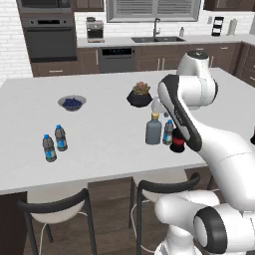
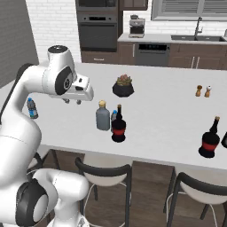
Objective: Move the plastic bottles in the middle to the plastics group, and the glass bottles in the middle to the glass group.
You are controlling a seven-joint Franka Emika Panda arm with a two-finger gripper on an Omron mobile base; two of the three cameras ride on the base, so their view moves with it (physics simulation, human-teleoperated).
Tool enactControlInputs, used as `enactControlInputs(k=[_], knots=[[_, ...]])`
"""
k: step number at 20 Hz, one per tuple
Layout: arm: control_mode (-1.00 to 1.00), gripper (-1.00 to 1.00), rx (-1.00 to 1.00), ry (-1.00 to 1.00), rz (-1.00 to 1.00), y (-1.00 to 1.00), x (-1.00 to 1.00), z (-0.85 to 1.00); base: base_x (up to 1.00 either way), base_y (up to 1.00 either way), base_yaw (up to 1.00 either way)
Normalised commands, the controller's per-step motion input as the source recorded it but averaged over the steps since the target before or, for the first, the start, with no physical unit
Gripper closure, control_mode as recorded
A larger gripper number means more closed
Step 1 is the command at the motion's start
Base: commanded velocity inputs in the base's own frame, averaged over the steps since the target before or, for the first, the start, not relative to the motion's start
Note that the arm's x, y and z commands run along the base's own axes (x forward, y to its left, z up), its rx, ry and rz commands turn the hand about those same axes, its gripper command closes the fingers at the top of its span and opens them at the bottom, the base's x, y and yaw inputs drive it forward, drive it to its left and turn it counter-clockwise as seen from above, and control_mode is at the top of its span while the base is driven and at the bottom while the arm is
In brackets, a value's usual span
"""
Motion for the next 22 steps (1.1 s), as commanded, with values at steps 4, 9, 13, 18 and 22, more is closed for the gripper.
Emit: enactControlInputs(k=[4,9,13,18,22], knots=[[-1.00,-1.00,0.00,0.01,0.00,0.00,-0.01,-0.10,0.00,0.00,0.00],[-1.00,-1.00,0.00,-0.02,-0.20,-0.03,-0.01,-0.48,0.00,0.00,0.00],[-1.00,-1.00,0.00,-0.05,-0.33,-0.30,-0.01,-0.19,0.00,0.00,0.00],[-1.00,-1.00,0.00,-0.15,-0.36,-0.58,-0.08,0.01,0.00,0.00,0.00],[-1.00,-1.00,0.04,-0.10,-0.41,-0.98,0.00,0.03,0.00,0.00,0.00]])
